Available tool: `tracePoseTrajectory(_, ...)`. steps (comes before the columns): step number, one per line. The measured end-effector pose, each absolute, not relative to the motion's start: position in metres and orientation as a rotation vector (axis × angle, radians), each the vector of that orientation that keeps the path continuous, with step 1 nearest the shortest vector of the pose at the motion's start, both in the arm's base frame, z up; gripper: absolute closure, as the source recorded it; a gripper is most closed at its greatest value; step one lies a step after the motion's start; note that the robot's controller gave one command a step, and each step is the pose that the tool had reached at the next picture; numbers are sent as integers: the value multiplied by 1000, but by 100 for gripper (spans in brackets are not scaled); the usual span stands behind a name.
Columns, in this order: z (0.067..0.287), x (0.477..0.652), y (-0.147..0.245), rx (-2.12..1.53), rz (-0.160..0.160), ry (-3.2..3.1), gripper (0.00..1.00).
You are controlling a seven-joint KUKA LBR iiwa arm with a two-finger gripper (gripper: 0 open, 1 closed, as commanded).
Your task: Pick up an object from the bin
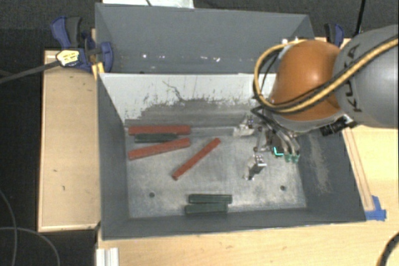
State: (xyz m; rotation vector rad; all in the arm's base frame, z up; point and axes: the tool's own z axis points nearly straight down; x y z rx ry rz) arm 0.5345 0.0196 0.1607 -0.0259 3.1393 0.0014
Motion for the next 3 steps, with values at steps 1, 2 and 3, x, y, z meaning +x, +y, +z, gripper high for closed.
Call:
tracePoseTrajectory(1, 130, 560, 52, -68, -1, 3128, 0)
tracePoseTrajectory(2, 76, 561, 64, -18, 5, 3127, 100)
tracePoseTrajectory(3, 76, 561, 64, -18, 5, 3127, 100)
